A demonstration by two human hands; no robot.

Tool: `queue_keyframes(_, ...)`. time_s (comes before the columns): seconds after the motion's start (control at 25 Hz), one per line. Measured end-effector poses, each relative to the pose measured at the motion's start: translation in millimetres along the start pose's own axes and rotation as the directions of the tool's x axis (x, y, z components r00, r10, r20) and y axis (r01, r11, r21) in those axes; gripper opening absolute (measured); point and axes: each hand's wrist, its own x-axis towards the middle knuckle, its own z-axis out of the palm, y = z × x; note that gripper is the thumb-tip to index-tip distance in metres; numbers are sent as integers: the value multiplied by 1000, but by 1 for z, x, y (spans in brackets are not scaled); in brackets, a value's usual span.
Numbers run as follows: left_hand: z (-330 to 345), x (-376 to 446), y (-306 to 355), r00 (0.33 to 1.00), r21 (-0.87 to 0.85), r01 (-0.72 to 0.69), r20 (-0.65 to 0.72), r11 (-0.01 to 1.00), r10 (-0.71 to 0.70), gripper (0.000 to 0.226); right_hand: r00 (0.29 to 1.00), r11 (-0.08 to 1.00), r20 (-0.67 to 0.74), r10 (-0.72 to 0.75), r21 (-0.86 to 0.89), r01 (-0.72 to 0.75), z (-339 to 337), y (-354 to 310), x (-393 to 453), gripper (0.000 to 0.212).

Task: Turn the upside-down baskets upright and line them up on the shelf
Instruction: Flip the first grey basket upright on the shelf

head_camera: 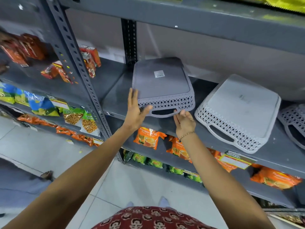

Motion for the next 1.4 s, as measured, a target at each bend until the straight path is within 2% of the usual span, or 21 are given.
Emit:
queue_keyframes(0.08,-1,-2,-11,988,211,-152,48,965,145,122,998,999,31,-45,10,45,5,-1,-7,35)
queue_keyframes(0.12,-3,-1,-15,978,309,-207,46,928,203,125,996,997,47,-76,3,76,7,-3,-13,35)
queue_keyframes(0.24,-7,0,-15,939,429,-277,-67,860,336,110,983,988,106,-153,-17,155,14,-12,-28,30)
queue_keyframes(0.4,-15,2,-8,897,358,-304,-206,883,392,86,927,933,208,-313,-116,341,28,-21,-55,20)
queue_keyframes(0.52,-26,-2,-3,881,323,-298,-270,898,389,82,842,855,343,-416,-168,491,45,-30,-78,15)
queue_keyframes(0.64,-34,-7,3,882,277,-256,-326,926,341,80,802,830,453,-389,-206,519,59,-35,-89,19)
queue_keyframes(0.72,-37,-13,6,879,239,-221,-370,946,299,75,821,775,458,-341,-356,522,58,-32,-82,20)
queue_keyframes(0.8,-40,-19,7,882,194,-193,-395,962,256,71,852,625,431,-298,-587,515,47,-23,-67,21)
queue_keyframes(0.84,-40,-23,8,891,162,-170,-397,972,222,70,859,511,418,-296,-691,512,40,-19,-58,21)
queue_keyframes(0.88,-41,-26,9,901,125,-141,-394,982,180,70,857,377,421,-297,-773,510,34,-15,-50,23)
queue_keyframes(0.96,-40,-31,12,924,34,-69,-374,997,77,68,829,33,484,-280,-858,512,27,-13,-39,34)
queue_keyframes(1.0,-39,-32,14,934,-33,-24,-357,999,11,65,809,-142,542,-230,-841,523,26,-12,-35,44)
queue_keyframes(1.04,-38,-31,17,939,-111,32,-336,993,-68,62,792,-265,590,-157,-798,542,27,-12,-32,54)
queue_keyframes(1.12,-37,-25,20,928,-234,158,-296,959,-225,58,787,-348,615,-37,-747,567,29,-15,-26,66)
queue_keyframes(1.2,-37,-15,20,905,-268,247,-279,931,-320,52,801,-390,599,8,-736,554,28,-20,-18,65)
queue_keyframes(1.4,-47,14,13,857,-181,417,-246,890,-452,34,783,-454,619,-63,-716,530,29,-30,6,43)
